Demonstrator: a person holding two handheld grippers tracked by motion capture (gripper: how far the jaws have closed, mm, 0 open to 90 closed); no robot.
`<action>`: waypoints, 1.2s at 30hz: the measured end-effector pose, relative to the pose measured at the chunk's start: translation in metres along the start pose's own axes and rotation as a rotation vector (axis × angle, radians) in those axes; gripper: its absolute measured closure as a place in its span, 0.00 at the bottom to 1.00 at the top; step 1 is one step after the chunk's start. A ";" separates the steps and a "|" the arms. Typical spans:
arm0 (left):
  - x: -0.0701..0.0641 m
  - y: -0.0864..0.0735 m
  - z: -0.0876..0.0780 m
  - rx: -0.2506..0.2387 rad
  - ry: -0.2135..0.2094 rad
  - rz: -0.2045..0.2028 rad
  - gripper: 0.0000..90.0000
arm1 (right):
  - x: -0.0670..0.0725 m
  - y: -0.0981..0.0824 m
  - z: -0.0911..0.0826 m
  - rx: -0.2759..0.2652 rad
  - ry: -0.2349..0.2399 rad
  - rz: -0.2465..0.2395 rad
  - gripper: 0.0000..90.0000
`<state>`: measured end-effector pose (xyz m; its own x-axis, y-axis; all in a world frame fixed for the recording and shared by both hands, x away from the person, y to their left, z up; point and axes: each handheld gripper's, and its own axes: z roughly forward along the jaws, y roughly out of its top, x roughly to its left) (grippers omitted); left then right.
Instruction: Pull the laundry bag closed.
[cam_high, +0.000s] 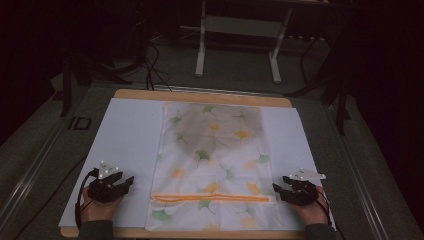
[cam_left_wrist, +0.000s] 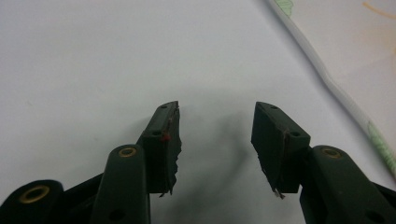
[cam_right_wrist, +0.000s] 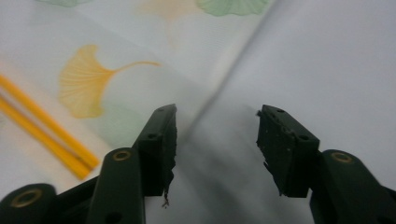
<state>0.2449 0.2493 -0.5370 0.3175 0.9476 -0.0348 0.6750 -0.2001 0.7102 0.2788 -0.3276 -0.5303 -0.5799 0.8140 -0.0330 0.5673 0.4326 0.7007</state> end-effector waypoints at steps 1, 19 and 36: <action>-0.001 0.001 -0.002 -0.001 -0.005 0.039 0.58 | 0.002 0.001 0.000 0.000 0.009 -0.007 0.54; -0.010 0.005 -0.006 0.008 -0.092 0.153 0.63 | 0.028 0.016 -0.002 0.007 0.081 -0.063 0.62; -0.016 0.004 -0.007 0.017 -0.131 0.181 0.67 | 0.069 0.065 0.006 0.024 0.187 -0.234 0.63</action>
<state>0.2378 0.2348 -0.5290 0.5173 0.8558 0.0005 0.6099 -0.3690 0.7013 0.2796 -0.2413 -0.4915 -0.7927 0.6068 -0.0584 0.4180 0.6108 0.6725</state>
